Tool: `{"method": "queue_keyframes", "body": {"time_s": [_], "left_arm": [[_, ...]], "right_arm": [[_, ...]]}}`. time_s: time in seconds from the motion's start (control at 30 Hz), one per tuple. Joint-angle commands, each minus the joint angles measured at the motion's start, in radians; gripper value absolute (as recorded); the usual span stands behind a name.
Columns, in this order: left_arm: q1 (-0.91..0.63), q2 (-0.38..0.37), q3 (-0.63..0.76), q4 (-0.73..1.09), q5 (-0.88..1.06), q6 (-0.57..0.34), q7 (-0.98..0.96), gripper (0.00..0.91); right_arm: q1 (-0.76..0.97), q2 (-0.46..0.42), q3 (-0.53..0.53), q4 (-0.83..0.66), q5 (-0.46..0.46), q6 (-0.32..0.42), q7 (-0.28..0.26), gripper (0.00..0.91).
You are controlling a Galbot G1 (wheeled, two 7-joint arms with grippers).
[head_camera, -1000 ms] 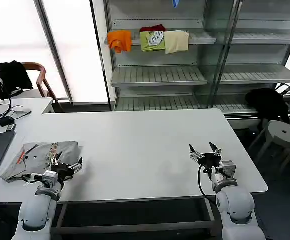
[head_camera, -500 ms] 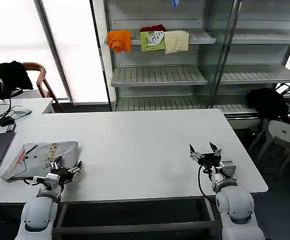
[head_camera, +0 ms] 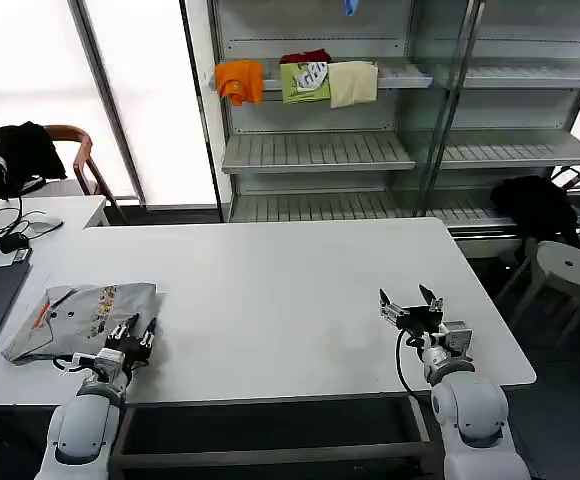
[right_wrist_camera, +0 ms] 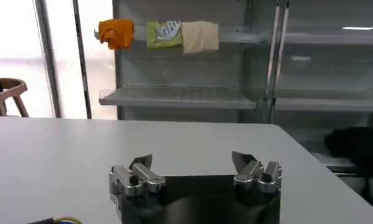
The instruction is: Fold and organize the clothes.
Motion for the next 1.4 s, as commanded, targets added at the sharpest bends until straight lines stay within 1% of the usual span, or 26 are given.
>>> {"method": "queue_keyframes", "body": {"time_s": [0.03,0.23,0.37,0.53,0.67,0.73,0.8,0.93,1.13,1.3,1.4], "left_arm": [[-0.002,0.001,-0.003,-0.009,0.009,0.001,-0.001,0.0],[-0.006,0.003,-0.009,-0.015,0.008,-0.002,-0.001,0.0],[-0.008,0.001,-0.023,-0.066,-0.021,0.002,-0.004,0.0],[-0.01,-0.006,0.008,-0.164,-0.046,0.052,0.002,0.0],[-0.014,-0.043,0.115,-0.227,-0.035,0.099,0.002,0.0],[-0.028,-0.08,0.168,-0.228,-0.017,0.117,-0.006,0.0],[-0.042,-0.101,0.212,-0.221,-0.015,0.131,-0.023,0.0],[-0.076,-0.162,0.304,-0.187,-0.011,0.147,-0.058,0.0],[-0.108,-0.235,0.4,-0.14,-0.013,0.166,-0.111,0.0],[-0.131,-0.317,0.473,-0.086,-0.001,0.173,-0.16,0.0],[-0.145,-0.331,0.499,-0.05,0.004,0.165,-0.176,0.0]], "right_arm": [[0.0,0.0,0.0,-0.002,0.001,0.001,0.001,0.907],[-0.003,0.0,0.0,-0.001,0.001,0.003,0.002,0.907],[-0.005,-0.003,0.002,0.0,0.001,0.003,0.003,0.907],[-0.005,-0.002,0.002,-0.003,0.001,0.003,0.005,0.907],[-0.002,0.004,-0.001,-0.001,0.001,0.003,0.005,0.907],[-0.001,0.005,-0.002,0.004,0.001,0.001,0.006,0.907],[-0.003,0.004,-0.002,0.009,0.001,0.0,0.005,0.907],[-0.013,-0.006,0.002,0.017,0.004,0.001,0.004,0.907],[-0.022,-0.014,0.007,0.021,0.009,0.002,0.005,0.907],[-0.023,-0.01,-0.002,0.029,0.008,-0.005,0.001,0.907],[-0.02,-0.003,-0.007,0.035,0.008,-0.016,-0.002,0.907]]}}
